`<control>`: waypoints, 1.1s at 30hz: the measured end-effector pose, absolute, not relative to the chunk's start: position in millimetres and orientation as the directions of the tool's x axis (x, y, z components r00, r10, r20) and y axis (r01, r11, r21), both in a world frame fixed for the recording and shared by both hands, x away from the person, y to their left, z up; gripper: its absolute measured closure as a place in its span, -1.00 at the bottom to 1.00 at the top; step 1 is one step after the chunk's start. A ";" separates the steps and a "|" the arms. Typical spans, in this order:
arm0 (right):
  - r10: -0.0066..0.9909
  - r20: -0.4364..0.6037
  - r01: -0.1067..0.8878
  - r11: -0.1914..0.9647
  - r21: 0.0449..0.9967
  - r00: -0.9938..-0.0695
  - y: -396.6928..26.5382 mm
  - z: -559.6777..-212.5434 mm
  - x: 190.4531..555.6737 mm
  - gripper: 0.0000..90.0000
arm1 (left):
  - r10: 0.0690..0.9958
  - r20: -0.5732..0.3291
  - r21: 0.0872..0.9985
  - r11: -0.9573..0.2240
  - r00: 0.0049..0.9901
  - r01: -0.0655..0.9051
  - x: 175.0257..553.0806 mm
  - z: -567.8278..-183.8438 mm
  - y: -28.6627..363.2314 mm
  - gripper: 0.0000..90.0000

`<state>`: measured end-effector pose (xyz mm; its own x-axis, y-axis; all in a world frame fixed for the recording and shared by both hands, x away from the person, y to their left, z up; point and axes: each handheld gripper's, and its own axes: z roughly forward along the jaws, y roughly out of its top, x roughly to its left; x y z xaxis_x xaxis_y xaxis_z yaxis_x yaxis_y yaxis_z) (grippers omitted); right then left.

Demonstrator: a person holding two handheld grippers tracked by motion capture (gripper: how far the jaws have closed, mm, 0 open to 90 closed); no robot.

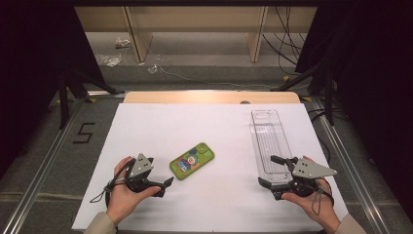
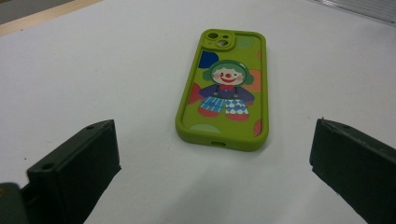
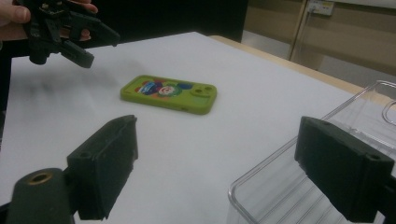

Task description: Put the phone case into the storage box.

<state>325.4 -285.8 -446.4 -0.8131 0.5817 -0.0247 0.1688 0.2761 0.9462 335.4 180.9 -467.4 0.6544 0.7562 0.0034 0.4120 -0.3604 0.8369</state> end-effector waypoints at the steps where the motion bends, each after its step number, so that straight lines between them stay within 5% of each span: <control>1: 0.582 -0.025 0.169 0.276 0.946 -0.813 -285.8 -446.4 325.4 -0.68 | 0.757 0.002 0.838 -0.358 0.654 0.412 335.4 -467.3 181.0 -0.97; 9: 0.582 -0.021 0.171 0.274 0.946 -0.813 -284.5 -446.3 325.1 -0.68 | 0.760 -0.006 0.841 -0.347 0.649 0.415 335.6 -466.7 181.3 -0.85; 13: 0.582 -0.019 0.173 0.272 0.947 -0.813 -284.3 -446.5 325.5 -0.68 | 0.778 0.011 0.840 -0.348 0.629 0.417 338.7 -465.0 181.8 -0.55; 23: 0.577 -0.019 0.173 0.276 0.945 -0.816 -282.9 -446.9 326.4 -0.67 | 0.827 0.026 0.822 -0.337 0.561 0.459 356.8 -463.8 185.3 0.73; 28: 0.578 -0.019 0.172 0.274 0.946 -0.816 -282.7 -447.2 326.8 -0.67 | 0.834 0.045 0.789 -0.367 0.549 0.492 369.2 -468.2 180.1 0.98; 33: 0.578 -0.017 0.174 0.273 0.946 -0.816 -282.6 -447.3 327.0 -0.67 | 0.834 0.058 0.769 -0.387 0.549 0.508 380.9 -473.1 175.7 0.99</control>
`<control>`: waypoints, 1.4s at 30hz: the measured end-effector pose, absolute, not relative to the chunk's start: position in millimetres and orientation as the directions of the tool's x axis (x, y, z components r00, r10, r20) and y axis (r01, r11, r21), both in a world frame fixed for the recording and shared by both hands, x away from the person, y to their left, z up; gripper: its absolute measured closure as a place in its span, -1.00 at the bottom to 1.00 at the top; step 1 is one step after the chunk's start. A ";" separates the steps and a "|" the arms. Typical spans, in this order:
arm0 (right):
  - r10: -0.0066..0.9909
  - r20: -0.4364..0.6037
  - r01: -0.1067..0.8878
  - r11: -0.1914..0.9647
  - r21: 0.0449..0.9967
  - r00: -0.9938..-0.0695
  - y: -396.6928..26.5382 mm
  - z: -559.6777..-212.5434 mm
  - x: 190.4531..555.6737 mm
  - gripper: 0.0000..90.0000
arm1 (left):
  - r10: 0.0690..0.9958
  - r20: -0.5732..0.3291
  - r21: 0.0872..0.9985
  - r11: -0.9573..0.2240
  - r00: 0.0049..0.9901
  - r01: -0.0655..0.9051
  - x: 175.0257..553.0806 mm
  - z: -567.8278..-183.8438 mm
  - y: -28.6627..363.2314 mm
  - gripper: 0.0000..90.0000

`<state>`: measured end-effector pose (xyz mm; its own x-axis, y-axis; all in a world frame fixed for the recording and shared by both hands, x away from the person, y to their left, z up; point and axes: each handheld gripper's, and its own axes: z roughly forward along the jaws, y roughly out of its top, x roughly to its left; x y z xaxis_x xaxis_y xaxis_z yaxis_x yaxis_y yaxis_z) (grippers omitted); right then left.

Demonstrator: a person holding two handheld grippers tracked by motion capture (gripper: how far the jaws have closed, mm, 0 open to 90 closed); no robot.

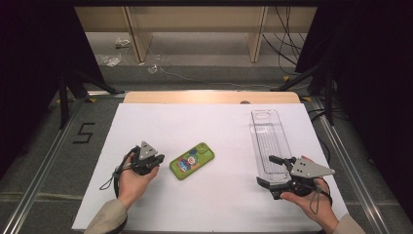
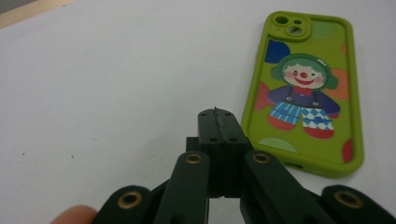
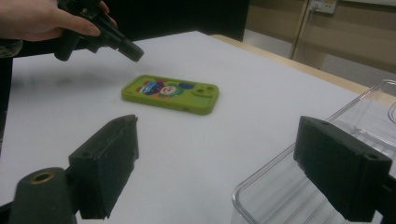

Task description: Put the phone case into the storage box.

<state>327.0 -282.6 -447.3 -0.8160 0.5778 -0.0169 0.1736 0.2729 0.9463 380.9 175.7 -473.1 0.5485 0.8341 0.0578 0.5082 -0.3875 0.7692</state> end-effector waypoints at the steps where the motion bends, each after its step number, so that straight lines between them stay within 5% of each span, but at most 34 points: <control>1: 0.579 -0.018 0.173 0.272 0.947 -0.815 -282.7 -447.3 327.0 -0.67 | 0.832 0.059 0.759 -0.397 0.552 0.517 387.0 -476.9 173.4 0.99; 42: 0.585 -0.014 0.174 0.264 0.949 -0.811 -284.6 -446.2 326.4 -0.66 | 0.772 0.040 0.718 -0.463 0.634 0.519 393.6 -494.6 159.1 0.99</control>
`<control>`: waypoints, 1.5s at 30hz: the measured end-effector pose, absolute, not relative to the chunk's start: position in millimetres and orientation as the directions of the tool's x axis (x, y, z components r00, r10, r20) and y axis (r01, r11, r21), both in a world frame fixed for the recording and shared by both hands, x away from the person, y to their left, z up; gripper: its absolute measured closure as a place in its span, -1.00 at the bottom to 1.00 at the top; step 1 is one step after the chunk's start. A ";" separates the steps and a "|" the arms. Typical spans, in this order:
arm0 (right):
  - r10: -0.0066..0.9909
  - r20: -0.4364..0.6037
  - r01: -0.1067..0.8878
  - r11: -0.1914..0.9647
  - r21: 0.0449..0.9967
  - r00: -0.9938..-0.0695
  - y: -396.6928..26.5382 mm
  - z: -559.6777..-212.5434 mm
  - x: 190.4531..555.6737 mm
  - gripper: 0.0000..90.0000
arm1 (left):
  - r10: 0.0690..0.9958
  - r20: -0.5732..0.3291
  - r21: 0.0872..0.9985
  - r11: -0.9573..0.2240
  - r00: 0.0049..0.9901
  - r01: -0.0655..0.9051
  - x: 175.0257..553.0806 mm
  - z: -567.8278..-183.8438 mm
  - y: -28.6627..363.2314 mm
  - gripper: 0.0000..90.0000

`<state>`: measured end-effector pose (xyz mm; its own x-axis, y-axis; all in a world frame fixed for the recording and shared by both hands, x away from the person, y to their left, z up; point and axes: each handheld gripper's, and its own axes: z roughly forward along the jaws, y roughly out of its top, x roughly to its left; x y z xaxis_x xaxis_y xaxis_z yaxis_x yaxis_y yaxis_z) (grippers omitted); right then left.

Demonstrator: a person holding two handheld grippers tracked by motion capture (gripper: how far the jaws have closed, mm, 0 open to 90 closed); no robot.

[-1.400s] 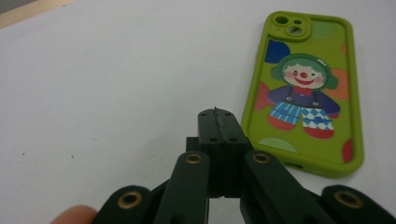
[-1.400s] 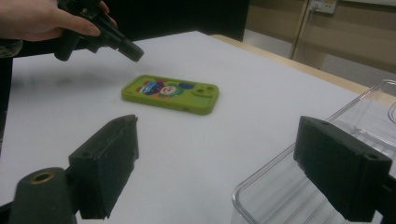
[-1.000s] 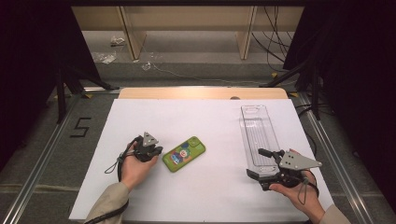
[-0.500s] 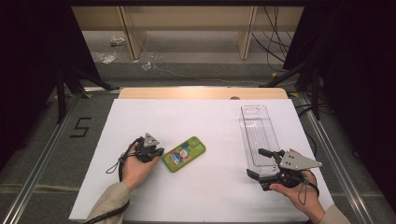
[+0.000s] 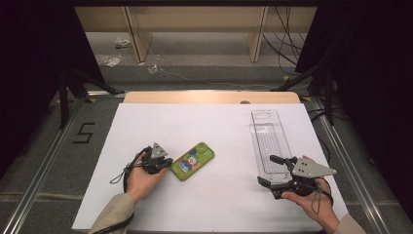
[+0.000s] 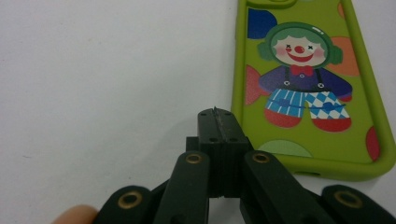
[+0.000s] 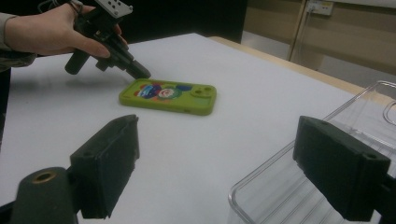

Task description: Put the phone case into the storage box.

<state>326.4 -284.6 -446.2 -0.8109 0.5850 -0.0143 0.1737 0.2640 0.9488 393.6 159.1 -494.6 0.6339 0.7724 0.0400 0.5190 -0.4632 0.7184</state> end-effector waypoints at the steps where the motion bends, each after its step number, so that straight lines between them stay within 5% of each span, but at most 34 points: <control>1: 0.585 -0.014 0.174 0.263 0.949 -0.811 -284.6 -446.2 326.4 -0.66 | 0.771 0.041 0.718 -0.465 0.635 0.518 393.0 -494.6 158.9 0.99; 32: 0.594 -0.010 0.175 0.253 0.952 -0.805 -286.4 -445.7 326.2 -0.65 | 0.768 0.059 0.703 -0.485 0.638 0.520 382.4 -492.5 153.7 0.92; 45: 0.592 -0.009 0.176 0.253 0.951 -0.806 -286.6 -446.0 326.6 -0.65 | 0.829 0.046 0.765 -0.388 0.557 0.514 384.9 -474.8 164.5 0.22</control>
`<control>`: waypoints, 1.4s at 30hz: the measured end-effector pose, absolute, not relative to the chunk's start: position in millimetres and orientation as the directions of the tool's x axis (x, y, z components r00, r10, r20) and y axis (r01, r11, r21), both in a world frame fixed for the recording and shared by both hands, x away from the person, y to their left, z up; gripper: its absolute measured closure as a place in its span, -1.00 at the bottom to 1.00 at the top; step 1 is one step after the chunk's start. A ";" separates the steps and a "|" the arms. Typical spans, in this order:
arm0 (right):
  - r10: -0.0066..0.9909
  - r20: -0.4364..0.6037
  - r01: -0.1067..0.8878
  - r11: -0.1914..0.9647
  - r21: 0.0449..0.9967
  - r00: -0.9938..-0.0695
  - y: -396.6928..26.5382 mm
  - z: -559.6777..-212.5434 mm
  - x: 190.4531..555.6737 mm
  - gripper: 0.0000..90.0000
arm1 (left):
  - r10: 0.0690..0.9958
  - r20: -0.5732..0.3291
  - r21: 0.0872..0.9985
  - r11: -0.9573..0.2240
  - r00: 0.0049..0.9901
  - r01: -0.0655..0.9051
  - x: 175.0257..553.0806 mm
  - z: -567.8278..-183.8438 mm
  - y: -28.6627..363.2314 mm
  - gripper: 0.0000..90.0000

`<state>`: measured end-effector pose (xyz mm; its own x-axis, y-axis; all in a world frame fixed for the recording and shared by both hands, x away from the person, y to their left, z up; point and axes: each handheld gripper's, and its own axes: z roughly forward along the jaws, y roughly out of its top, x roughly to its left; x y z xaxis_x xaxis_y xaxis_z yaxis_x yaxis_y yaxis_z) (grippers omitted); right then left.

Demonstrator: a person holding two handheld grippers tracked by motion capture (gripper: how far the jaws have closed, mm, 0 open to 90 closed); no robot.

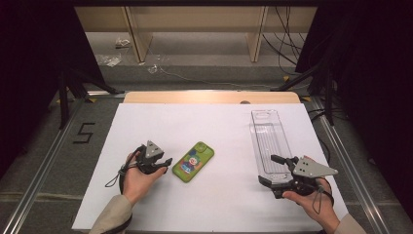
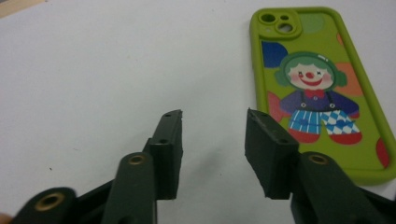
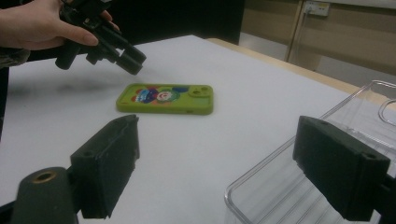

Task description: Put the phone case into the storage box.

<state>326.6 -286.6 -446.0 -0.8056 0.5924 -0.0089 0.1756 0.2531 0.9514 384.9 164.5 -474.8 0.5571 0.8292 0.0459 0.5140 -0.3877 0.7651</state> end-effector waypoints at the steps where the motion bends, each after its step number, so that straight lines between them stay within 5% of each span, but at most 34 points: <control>1: 0.593 -0.011 0.173 0.253 0.952 -0.805 -286.6 -445.6 326.5 -0.65 | 0.828 0.032 0.769 -0.379 0.560 0.515 384.9 -473.5 163.2 0.05; 9: 0.594 -0.012 0.174 0.255 0.951 -0.804 -286.4 -445.8 326.7 -0.65 | 0.812 0.015 0.764 -0.386 0.584 0.517 384.9 -467.7 139.3 -0.63; 15: 0.598 -0.009 0.175 0.249 0.952 -0.801 -286.5 -445.8 327.2 -0.65 | 0.795 -0.015 0.744 -0.397 0.607 0.538 388.5 -468.0 121.7 -0.87; 21: 0.601 -0.008 0.177 0.247 0.953 -0.800 -287.0 -445.5 327.3 -0.65 | 0.779 -0.004 0.711 -0.438 0.626 0.550 394.9 -471.7 104.9 -1.00; 42: 0.598 -0.004 0.175 0.241 0.955 -0.802 -287.2 -445.2 327.7 -0.65 | 0.748 0.022 0.645 -0.517 0.663 0.562 415.4 -482.4 78.8 -1.00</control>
